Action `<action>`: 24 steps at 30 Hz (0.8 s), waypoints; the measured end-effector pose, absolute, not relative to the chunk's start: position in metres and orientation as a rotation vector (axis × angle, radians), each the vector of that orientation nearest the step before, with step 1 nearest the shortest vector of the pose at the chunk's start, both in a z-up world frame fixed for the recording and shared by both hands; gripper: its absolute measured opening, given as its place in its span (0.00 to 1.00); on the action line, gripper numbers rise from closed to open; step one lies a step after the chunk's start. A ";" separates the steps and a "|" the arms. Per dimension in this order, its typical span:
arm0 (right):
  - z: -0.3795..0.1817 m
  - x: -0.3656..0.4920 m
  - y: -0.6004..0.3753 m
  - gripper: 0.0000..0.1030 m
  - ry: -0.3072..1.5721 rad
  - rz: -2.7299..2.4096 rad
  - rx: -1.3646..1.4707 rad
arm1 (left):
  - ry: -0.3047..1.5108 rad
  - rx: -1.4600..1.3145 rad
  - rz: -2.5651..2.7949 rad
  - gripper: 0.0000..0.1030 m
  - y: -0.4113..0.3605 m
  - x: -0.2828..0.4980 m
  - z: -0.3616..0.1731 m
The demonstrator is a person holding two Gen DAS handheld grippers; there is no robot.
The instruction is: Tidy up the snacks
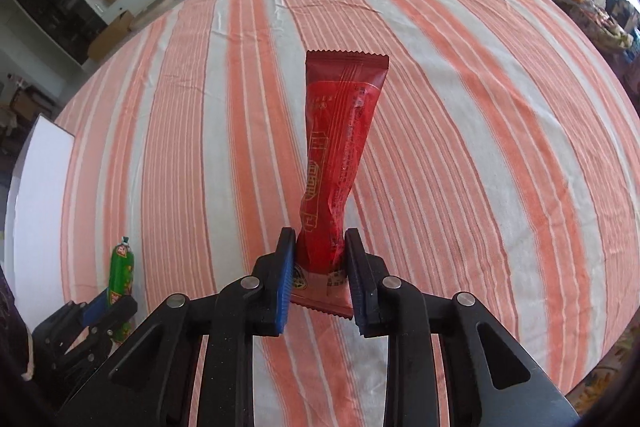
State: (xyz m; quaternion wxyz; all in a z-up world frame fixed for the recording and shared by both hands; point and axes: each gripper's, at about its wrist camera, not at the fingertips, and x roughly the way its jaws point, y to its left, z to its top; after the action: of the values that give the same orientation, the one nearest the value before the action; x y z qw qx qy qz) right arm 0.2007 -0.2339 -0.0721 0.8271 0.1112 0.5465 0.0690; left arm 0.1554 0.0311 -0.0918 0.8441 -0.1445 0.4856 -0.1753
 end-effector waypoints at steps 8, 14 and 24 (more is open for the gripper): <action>0.009 0.154 -0.165 0.25 1.065 0.408 0.246 | 0.848 -0.583 -0.502 0.22 0.103 0.058 0.017; 0.084 0.109 -0.034 0.25 0.973 0.766 0.158 | 0.667 -0.680 -0.390 0.22 0.201 -0.014 0.104; 0.075 0.062 0.156 0.25 1.049 1.087 0.006 | 0.636 -0.568 0.184 0.22 0.343 -0.051 0.073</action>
State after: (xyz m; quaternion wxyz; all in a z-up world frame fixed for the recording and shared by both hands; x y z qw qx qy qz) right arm 0.0617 0.1564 0.0750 0.7279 0.0027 0.4761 0.4934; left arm -0.0513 0.3435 0.0732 0.9063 -0.2752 0.3082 0.0889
